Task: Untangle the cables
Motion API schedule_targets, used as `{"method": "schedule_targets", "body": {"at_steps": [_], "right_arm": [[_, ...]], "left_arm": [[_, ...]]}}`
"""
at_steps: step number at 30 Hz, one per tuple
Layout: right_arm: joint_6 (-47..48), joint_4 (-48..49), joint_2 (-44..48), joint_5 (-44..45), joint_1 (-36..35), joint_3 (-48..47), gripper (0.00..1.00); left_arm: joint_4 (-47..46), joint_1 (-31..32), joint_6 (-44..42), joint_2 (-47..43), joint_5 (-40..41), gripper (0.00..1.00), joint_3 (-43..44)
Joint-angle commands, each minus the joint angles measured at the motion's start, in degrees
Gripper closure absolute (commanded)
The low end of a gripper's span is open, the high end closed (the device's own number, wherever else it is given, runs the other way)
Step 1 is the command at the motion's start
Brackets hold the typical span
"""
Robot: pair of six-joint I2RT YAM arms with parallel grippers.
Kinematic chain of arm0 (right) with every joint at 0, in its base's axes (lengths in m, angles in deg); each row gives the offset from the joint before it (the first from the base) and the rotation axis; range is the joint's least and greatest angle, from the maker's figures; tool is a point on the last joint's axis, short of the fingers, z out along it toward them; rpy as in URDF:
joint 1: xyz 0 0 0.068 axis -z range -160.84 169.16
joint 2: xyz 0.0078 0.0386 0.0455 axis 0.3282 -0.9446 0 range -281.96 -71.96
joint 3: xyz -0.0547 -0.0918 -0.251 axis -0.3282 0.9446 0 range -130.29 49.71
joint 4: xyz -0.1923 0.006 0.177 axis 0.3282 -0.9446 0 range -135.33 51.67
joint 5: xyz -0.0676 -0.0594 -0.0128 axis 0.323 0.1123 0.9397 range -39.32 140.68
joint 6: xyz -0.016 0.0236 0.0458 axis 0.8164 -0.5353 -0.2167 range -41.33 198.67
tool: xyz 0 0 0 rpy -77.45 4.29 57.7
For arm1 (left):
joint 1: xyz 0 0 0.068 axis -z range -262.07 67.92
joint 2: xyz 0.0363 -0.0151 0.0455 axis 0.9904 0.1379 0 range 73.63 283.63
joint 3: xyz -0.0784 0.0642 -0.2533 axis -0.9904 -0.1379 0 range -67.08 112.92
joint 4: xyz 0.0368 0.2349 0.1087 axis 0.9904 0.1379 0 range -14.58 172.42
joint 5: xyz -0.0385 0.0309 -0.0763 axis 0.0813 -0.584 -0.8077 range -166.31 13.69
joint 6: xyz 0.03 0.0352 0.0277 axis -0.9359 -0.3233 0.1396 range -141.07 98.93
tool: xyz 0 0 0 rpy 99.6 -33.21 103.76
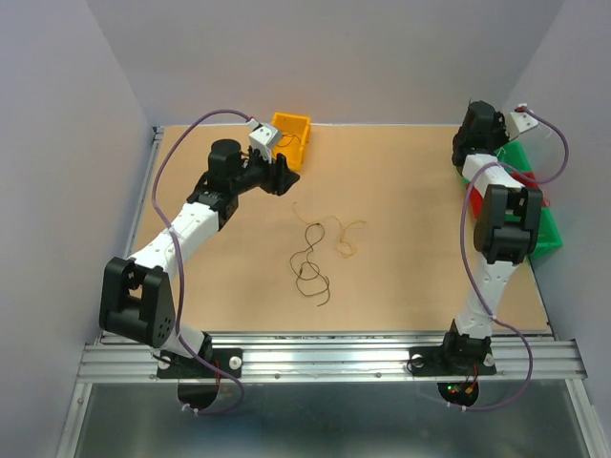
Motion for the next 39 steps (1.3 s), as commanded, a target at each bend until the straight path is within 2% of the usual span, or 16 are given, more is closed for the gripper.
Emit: {"method": "schedule_targets", "body": {"at_steps": [1, 6, 11, 21, 27, 32, 35, 39], "right_arm": [[-0.1, 1.0, -0.9, 2.8, 0.3, -3.6, 0.99], [-0.9, 0.0, 0.4, 8.3, 0.2, -2.0, 1.0], [-2.2, 0.2, 5.1, 8.8, 0.2, 3.0, 0.99], [-3.2, -0.8, 5.3, 10.5, 0.2, 4.6, 0.99], [-4.0, -1.5, 0.0, 1.7, 0.4, 0.1, 0.99], [-7.9, -7.4, -8.2, -3.0, 0.5, -10.5, 0.99], [-11.3, -10.2, -11.6, -5.1, 0.9, -12.8, 0.99], [-18.6, -13.0, -13.2, -13.7, 3.7, -12.5, 0.99]], "left_arm": [[-2.2, 0.4, -0.9, -2.2, -0.5, 0.39, 1.1], [-1.8, 0.6, -0.9, -2.1, -1.0, 0.39, 1.4], [-1.6, 0.7, -0.8, -2.4, -1.2, 0.4, 1.2], [-1.2, 0.9, -0.7, -2.2, -1.4, 0.4, 1.7], [-0.9, 0.9, -1.0, -1.9, -1.1, 0.4, 1.8], [-0.4, 0.9, -1.4, -0.6, -0.8, 0.4, 2.4], [-0.2, 0.9, -1.6, 0.0, -1.2, 0.4, 2.7], [-0.2, 0.9, -1.8, 0.3, -1.1, 0.4, 2.8]]}}
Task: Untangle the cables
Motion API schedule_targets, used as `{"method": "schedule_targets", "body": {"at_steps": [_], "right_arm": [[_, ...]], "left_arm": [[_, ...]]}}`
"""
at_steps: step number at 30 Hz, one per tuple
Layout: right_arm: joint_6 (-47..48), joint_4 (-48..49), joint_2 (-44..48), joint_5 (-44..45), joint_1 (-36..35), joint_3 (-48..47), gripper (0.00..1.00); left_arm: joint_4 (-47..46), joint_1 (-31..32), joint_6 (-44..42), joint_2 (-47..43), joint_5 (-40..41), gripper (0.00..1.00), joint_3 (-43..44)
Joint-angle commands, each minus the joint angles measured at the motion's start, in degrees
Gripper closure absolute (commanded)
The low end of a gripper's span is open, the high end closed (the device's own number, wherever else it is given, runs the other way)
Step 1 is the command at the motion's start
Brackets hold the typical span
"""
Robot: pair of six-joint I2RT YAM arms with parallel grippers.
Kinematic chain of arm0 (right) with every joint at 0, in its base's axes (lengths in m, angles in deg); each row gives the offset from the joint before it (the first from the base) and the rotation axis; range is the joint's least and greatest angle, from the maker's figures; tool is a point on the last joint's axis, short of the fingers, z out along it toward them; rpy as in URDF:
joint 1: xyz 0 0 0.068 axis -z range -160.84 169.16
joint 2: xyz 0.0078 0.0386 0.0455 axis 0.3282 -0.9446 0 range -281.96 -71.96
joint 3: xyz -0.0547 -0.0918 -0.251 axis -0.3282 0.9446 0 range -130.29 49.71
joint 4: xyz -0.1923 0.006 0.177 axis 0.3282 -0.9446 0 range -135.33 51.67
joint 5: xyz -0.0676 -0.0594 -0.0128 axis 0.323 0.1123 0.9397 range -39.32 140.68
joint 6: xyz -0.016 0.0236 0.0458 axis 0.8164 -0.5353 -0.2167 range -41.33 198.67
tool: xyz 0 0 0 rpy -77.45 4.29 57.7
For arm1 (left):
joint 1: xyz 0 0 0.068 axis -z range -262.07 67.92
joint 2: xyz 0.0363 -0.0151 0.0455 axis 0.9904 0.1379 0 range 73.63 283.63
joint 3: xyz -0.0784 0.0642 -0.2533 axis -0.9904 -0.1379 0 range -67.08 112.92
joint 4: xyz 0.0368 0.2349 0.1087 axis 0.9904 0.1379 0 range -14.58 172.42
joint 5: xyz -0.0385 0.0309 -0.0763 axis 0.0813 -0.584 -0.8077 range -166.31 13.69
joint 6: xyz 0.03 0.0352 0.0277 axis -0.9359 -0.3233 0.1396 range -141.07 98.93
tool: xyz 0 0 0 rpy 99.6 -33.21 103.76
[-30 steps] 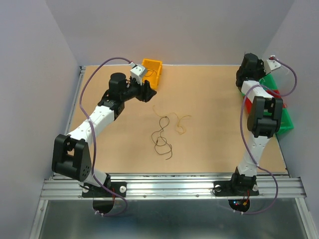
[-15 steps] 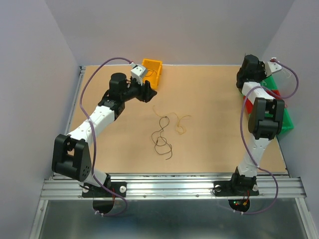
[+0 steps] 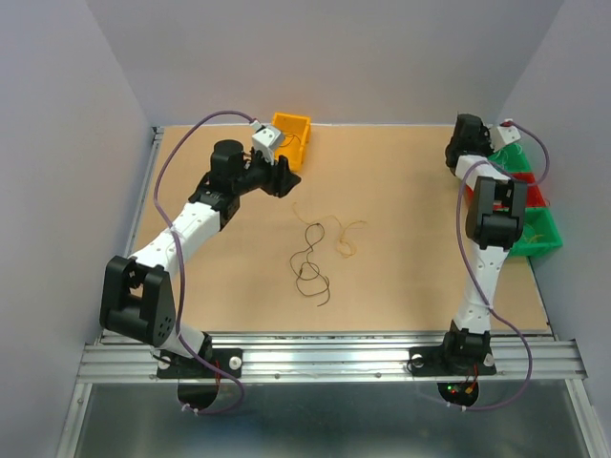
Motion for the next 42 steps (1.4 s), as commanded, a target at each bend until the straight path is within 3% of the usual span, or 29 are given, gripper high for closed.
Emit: {"method": "schedule_targets", "body": {"at_steps": [1, 9, 10, 11, 14, 19, 21, 22, 28, 35, 38, 42], "right_arm": [[-11.6, -3.7, -0.7, -8.9, 3.8, -3.1, 0.99], [-16.8, -7.0, -0.9, -12.4, 5.4, -3.3, 0.98], [-16.8, -7.1, -0.9, -12.7, 5.4, -3.5, 0.73], [-16.8, -7.1, -0.7, -12.9, 5.4, -3.4, 0.61], [-16.4, -7.1, 0.5, -13.5, 5.4, -3.1, 0.52], [-15.1, -7.1, 5.9, -12.0, 5.3, -0.6, 0.5], [-15.5, -7.1, 7.8, -10.1, 5.3, 1.5, 0.38], [-14.8, -7.1, 9.7, -9.8, 5.3, 2.0, 0.24], [-11.7, -8.7, 14.6, -11.9, 5.3, 4.2, 0.04], [-7.5, -8.9, 20.0, -18.5, 5.3, 7.7, 0.0], [-5.5, -9.0, 22.5, -27.5, 5.3, 9.9, 0.11], [2.5, -8.9, 26.8, -42.1, 4.3, 13.1, 0.15]], "left_arm": [[-1.0, 0.3, -0.9, 0.1, -1.3, 0.4, 2.7], [-1.0, 0.3, -0.9, -0.1, -1.5, 0.4, 2.7], [-1.0, 0.3, -0.8, -0.3, -1.4, 0.4, 2.6], [-1.0, 0.3, -0.9, -0.4, -1.4, 0.4, 2.7], [-1.0, 0.3, -1.0, -0.7, -1.1, 0.4, 2.5], [-1.0, 0.6, -1.3, -1.0, -0.9, 0.4, 2.3], [-1.0, 0.7, -1.3, -1.0, -0.9, 0.4, 2.3], [-1.0, 0.7, -1.4, -1.0, -0.8, 0.4, 2.2], [-1.0, 1.0, -1.6, -1.8, -0.7, 0.4, 1.9], [-1.0, 1.8, -1.9, -2.6, -0.7, 0.4, 1.2], [-1.0, 2.4, -2.1, -2.6, -0.8, 0.4, 1.1], [1.0, 4.7, -4.7, -1.2, -0.9, 0.39, 2.2]]}}
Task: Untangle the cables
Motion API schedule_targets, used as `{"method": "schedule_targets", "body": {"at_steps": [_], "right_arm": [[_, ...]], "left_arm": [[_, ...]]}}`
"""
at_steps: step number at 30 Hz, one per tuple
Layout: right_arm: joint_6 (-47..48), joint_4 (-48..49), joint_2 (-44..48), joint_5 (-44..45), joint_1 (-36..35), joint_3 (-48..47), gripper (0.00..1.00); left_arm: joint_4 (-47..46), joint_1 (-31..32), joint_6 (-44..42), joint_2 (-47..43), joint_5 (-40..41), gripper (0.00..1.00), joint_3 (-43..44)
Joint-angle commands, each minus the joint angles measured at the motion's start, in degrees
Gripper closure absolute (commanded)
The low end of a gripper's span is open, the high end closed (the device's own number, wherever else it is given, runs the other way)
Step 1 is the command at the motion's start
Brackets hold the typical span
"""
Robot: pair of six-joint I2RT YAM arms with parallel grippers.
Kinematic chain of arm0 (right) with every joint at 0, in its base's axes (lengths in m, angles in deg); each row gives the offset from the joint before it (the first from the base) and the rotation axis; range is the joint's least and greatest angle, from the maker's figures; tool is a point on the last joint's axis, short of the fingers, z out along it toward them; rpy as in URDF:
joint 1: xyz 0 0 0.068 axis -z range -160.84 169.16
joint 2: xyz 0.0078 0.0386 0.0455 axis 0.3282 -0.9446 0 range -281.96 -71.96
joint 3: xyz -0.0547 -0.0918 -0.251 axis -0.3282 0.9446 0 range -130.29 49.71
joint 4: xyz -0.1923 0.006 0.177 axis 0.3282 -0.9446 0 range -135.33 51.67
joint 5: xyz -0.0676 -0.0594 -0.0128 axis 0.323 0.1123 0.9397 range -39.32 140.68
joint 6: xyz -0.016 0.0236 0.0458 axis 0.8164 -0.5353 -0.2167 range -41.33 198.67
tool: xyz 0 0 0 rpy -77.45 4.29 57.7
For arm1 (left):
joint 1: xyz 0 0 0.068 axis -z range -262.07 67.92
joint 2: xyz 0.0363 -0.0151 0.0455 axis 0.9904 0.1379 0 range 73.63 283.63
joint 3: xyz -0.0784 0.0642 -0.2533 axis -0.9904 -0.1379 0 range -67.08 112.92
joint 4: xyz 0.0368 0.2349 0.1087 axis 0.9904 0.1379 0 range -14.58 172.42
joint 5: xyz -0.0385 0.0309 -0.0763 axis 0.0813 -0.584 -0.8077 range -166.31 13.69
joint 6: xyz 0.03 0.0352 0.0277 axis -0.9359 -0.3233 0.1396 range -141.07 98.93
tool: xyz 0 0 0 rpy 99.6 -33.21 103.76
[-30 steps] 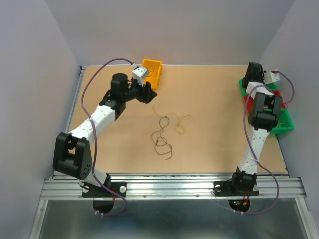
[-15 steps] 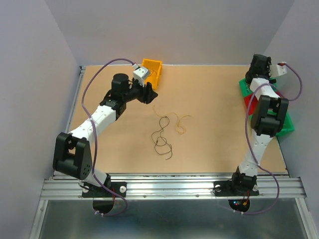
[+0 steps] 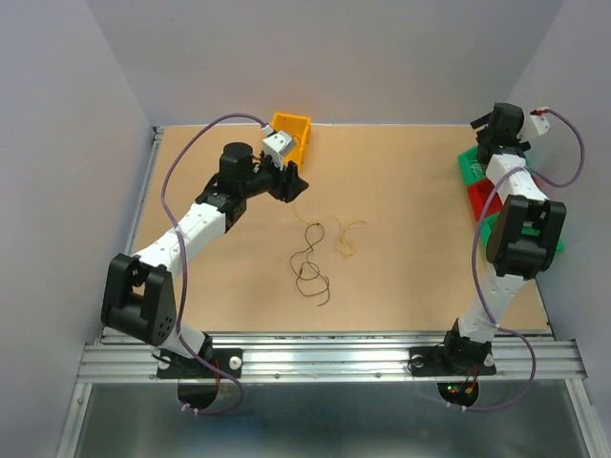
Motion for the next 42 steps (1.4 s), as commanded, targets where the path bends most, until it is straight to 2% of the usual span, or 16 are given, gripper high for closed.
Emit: {"method": "schedule_targets", "body": {"at_steps": [1, 2, 4, 7, 8, 9, 12, 16, 18, 25, 32, 35, 37, 38, 41, 42], "right_arm": [[10.9, 0.9, 7.6, -17.6, -2.6, 3.4, 0.13], [17.6, 0.9, 10.5, -20.7, -3.5, 5.5, 0.08], [23.3, 1.2, 14.3, -32.9, -5.0, 11.0, 0.04], [24.9, 2.5, 22.0, -42.8, -6.0, 20.8, 0.0], [24.9, 4.6, 26.4, -44.2, -6.4, 23.3, 0.0], [24.9, 6.9, 28.6, -44.9, -7.3, 25.6, 0.0], [23.9, 10.7, 36.1, -44.2, -7.6, 34.6, 0.0], [24.8, 10.6, 41.9, -38.8, -7.5, 38.8, 0.0], [24.8, 10.7, 44.1, -36.9, -7.5, 40.1, 0.0], [25.0, 10.6, 44.7, -37.3, -7.5, 40.7, 0.0], [25.1, 10.7, 46.0, -36.1, -7.6, 41.6, 0.0], [25.2, 10.7, 46.8, -35.6, -7.5, 42.0, 0.0], [25.2, 10.7, 47.2, -35.0, -7.5, 42.3, 0.0], [25.3, 10.7, 47.3, -34.7, -7.5, 42.4, 0.0], [25.3, 10.7, 47.4, -34.3, -7.5, 42.5, 0.0], [25.3, 10.7, 47.3, -34.3, -7.5, 42.4, 0.0]], "left_arm": [[1.1, 3.2, -3.8, -1.2, -0.8, 0.39, 2.7], [3.5, 4.1, -5.5, 0.2, -0.4, 0.39, 3.3], [7.4, 8.0, -7.7, 2.8, 1.6, 0.37, 5.3], [9.8, 12.8, -9.9, 6.4, 5.7, 0.35, 6.8], [10.1, 13.6, -10.0, 7.5, 6.0, 0.19, 7.2], [10.6, 14.4, -9.9, 9.8, 6.1, 0.13, 8.2], [11.8, 15.5, -8.5, 15.2, 6.9, 0.1, 11.4], [15.0, 17.1, -7.5, 20.4, 9.3, 0.08, 16.2], [18.5, 19.7, -7.6, 24.2, 14.0, 0.08, 18.3], [21.4, 22.2, -8.1, 26.4, 20.3, 0.08, 19.2], [23.5, 22.8, -9.5, 27.7, 19.8, 0.11, 19.3], [23.5, 23.2, -9.8, 29.1, 20.4, 0.16, 20.0], [23.5, 23.6, -10.1, 30.5, 21.5, 0.25, 20.6], [23.6, 23.8, -10.2, 31.0, 21.9, 0.38, 20.9], [23.6, 23.8, -10.6, 32.1, 22.5, 0.6, 21.7], [23.6, 23.9, -10.6, 32.1, 22.5, 0.78, 21.8]]}}
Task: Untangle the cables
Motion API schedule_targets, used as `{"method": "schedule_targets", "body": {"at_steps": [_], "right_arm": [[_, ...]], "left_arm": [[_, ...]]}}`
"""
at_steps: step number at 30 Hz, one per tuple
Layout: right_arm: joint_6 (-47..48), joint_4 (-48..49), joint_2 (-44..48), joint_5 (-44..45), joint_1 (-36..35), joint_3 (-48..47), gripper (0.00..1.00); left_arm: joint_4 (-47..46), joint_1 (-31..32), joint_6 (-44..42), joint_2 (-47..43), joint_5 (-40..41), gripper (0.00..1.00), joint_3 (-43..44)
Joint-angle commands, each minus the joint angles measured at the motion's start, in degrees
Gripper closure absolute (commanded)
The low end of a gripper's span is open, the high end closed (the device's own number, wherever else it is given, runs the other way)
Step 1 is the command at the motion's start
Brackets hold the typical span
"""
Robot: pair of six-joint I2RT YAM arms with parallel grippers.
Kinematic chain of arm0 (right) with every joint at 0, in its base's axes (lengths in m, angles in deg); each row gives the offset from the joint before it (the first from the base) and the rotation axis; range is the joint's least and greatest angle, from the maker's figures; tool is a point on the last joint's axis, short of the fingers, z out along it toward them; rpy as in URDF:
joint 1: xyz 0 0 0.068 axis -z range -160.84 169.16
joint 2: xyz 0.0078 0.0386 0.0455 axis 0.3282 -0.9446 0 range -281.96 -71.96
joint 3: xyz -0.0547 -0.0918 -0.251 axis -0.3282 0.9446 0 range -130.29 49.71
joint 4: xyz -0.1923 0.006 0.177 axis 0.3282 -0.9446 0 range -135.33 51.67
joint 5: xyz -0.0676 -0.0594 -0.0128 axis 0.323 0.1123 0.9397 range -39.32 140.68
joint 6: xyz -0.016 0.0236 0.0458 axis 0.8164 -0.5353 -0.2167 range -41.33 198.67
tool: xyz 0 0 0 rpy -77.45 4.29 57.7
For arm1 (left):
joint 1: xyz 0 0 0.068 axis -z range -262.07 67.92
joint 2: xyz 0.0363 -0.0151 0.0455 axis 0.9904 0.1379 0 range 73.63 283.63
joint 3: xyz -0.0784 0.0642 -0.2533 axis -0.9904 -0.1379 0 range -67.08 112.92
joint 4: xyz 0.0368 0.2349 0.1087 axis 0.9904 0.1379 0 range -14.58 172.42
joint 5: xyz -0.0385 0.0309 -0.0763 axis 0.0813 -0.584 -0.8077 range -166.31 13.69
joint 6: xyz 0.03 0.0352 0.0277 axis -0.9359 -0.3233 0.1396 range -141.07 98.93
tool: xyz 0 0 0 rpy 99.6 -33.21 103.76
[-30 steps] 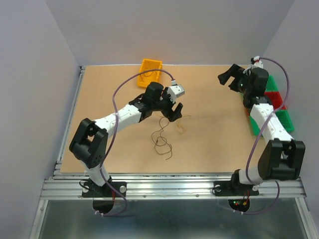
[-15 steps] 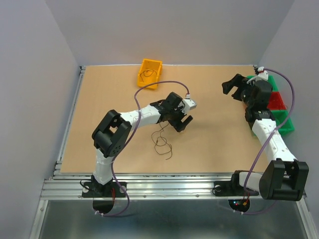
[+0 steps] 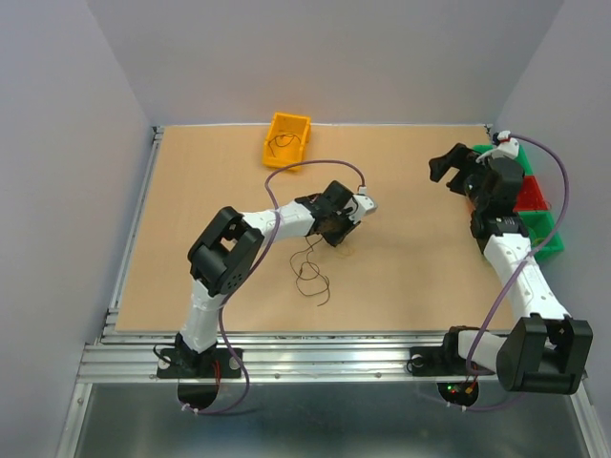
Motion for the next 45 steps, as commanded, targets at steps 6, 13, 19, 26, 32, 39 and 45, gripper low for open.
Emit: {"method": "schedule_targets", "body": {"at_steps": [6, 13, 19, 26, 32, 39, 45], "right_arm": [[-1.3, 2.8, 3.0, 8.4, 0.3, 1.9, 0.0], [0.0, -1.0, 11.3, -4.6, 0.3, 4.1, 0.0], [0.7, 1.5, 15.7, -23.2, -0.2, 12.3, 0.0], [0.1, 1.7, 18.0, -24.1, -1.1, 17.6, 0.0], [1.4, 2.8, 12.1, -20.5, -6.6, 18.7, 0.0], [9.6, -2.9, -5.1, -7.2, -25.3, 10.2, 0.0], [12.4, -8.0, -15.9, 1.4, -30.9, 4.8, 0.0]], "left_arm": [[-0.4, 0.8, -1.9, -4.2, -3.3, 1.0, 2.1], [-1.5, 3.2, 0.1, -9.4, -10.5, 1.0, 3.3], [-5.9, 3.0, 0.2, -14.6, -11.8, 1.0, -2.8], [-7.0, 1.8, 0.8, -13.5, -11.1, 0.51, -5.0], [-9.7, -4.9, 2.2, -20.0, -13.6, 0.32, -8.6], [-14.2, -16.2, 7.7, -24.5, -20.0, 0.32, -11.3], [-15.5, -16.7, 7.7, -26.2, -20.0, 0.32, -12.5]]}}
